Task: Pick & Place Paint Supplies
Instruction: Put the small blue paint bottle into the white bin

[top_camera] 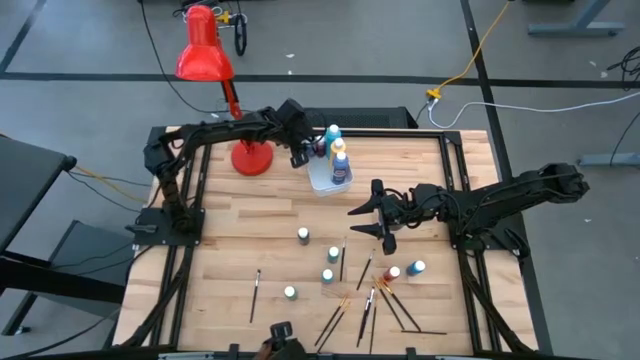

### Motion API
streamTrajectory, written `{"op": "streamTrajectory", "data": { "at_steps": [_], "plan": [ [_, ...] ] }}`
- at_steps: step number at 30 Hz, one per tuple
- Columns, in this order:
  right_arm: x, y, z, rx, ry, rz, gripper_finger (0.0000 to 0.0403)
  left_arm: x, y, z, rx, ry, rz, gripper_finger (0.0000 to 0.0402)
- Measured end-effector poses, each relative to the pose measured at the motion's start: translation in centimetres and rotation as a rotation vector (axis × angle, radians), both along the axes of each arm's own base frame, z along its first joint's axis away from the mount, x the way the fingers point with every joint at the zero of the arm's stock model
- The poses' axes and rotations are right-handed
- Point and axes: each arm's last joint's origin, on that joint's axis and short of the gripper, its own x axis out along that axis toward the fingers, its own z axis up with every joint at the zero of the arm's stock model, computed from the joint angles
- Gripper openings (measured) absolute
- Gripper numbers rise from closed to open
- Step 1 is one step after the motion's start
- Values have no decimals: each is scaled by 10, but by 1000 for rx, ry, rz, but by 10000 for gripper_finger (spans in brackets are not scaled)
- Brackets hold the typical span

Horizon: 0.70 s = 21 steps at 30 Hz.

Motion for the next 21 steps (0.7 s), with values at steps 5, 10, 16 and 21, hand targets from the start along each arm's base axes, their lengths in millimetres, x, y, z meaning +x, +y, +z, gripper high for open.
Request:
{"op": "streamTrajectory", "data": {
  "at_steps": [5, 10, 16, 21],
  "plan": [
    [0, 0, 0, 0, 0, 0, 178, 8, 5, -13, 12, -18, -18, 141],
    [0, 0, 0, 0, 1, 0, 178, 12, 10, -17, 40, -38, -13, 142],
    [0, 0, -1, -1, 6, 0, 178, 14, 13, -15, 61, -81, -16, 161],
    [0, 0, -1, -1, 6, 0, 178, 13, 14, -15, 102, -52, 23, 189]
  ]
}}
